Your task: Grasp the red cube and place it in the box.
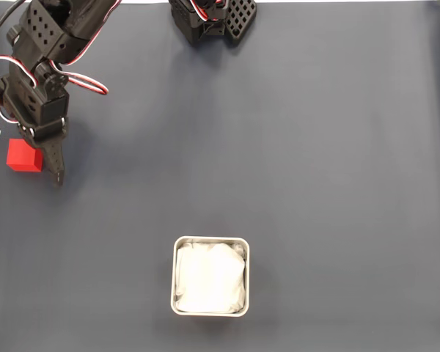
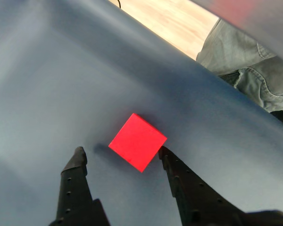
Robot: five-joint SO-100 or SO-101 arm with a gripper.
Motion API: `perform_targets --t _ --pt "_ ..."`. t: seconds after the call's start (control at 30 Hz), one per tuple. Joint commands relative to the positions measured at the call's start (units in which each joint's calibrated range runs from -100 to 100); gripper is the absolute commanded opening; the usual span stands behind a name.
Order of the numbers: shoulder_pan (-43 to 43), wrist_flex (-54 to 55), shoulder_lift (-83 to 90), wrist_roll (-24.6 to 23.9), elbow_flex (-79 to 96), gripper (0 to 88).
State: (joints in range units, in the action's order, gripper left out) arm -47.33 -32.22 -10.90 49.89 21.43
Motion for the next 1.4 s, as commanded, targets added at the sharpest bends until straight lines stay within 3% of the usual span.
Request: perform_targets --t 0.0,1.37 --pt "0.95 1.56 0.93 -0.83 -2.45 36.0" --pt "4.15 7.96 1.89 -4.79 -3.0 37.6"
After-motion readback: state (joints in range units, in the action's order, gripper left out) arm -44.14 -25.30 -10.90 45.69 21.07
